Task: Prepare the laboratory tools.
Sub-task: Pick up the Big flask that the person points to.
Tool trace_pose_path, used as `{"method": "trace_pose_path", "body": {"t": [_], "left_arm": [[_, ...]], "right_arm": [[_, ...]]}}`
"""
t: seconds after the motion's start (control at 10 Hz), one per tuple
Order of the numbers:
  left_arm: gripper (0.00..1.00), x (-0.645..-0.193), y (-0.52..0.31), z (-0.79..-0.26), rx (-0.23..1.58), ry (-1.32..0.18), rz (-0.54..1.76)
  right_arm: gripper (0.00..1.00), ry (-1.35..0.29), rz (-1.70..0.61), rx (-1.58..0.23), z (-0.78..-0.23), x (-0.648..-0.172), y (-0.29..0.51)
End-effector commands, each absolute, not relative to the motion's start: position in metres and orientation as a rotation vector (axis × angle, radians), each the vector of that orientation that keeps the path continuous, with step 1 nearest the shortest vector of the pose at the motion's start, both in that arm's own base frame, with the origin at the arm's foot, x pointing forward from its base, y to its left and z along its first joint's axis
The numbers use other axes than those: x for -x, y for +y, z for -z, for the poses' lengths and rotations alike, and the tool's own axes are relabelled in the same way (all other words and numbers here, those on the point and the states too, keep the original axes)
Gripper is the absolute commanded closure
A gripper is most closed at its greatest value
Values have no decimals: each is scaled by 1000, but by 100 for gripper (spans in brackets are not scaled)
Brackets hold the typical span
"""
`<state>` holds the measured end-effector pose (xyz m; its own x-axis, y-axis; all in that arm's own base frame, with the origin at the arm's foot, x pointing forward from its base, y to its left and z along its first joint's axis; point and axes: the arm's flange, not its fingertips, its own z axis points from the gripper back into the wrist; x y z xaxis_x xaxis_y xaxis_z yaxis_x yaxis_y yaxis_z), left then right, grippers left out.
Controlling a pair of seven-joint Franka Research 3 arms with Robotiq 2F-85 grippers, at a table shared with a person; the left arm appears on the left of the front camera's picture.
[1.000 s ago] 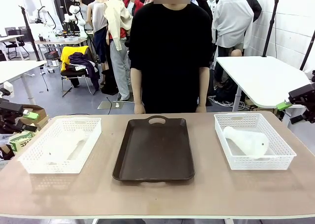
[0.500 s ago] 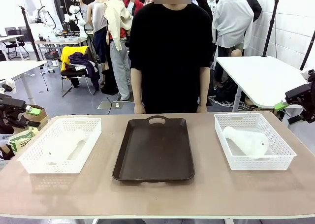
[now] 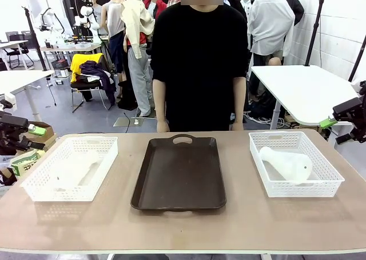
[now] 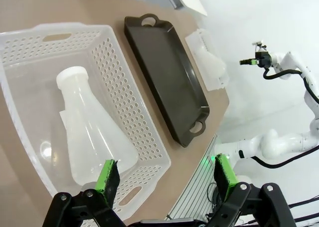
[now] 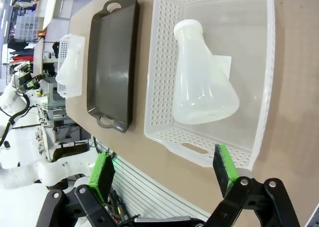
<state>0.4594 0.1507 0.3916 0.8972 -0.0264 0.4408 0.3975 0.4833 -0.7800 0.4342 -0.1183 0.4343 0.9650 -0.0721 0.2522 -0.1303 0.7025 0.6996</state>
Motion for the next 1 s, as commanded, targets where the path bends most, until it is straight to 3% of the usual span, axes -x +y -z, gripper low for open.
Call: {"method": "trace_pose_path", "body": {"t": [0.0,0.9], "left_arm": [[0,-459,151,-392,1036,-394,272],[0,-459,151,-392,1036,-394,272]], "right_arm": [[0,-275,-35,-798,-435,-435,-117],[0,-275,-35,-798,-435,-435,-117]]}}
